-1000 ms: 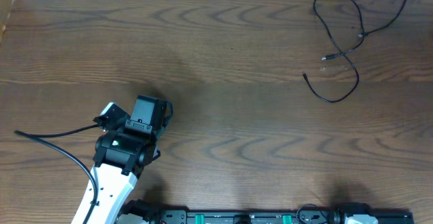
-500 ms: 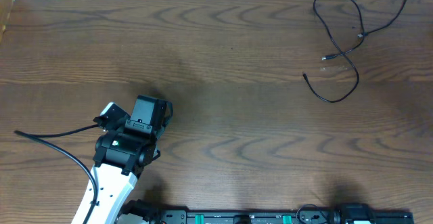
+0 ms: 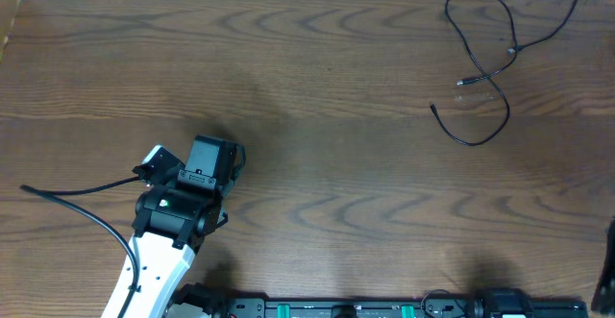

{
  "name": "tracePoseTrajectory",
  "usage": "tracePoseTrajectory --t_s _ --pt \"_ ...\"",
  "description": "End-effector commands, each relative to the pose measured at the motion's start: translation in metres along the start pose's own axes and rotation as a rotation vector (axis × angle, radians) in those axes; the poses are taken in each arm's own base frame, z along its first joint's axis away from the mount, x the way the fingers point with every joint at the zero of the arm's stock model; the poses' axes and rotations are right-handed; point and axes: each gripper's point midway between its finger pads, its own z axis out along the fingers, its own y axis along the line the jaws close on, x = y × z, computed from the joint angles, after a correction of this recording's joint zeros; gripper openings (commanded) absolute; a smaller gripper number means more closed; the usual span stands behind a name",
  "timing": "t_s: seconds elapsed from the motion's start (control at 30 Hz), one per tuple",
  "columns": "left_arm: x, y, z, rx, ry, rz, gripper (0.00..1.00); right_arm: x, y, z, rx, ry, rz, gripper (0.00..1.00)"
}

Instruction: Untangle cables

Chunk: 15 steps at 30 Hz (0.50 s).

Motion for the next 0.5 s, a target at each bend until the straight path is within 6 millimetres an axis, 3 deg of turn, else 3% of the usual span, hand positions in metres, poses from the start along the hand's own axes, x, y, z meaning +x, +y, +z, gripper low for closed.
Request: tracePoseTrajectory --t_s 0.0,0.13,0.27,0.47 --pt "-0.004 0.003 0.0 -0.01 -0.021 -0.013 0.98 0.003 0.002 -0.031 -0.032 -0.075 0.044 0.99" --pt "-0.004 0.003 0.0 -0.01 -0.021 -0.013 0.98 0.026 0.0 -0.065 -0.031 -0.111 0.026 0.99" --pt "-0.004 0.003 0.0 -0.01 -0.021 -0.013 0.98 0.047 -0.001 -0.082 -0.028 -0.137 0.01 0.99" --pt "-0.004 0.003 0.0 -0.01 -0.021 -0.013 0.98 0.077 0.003 -0.076 -0.029 -0.126 0.009 0.99"
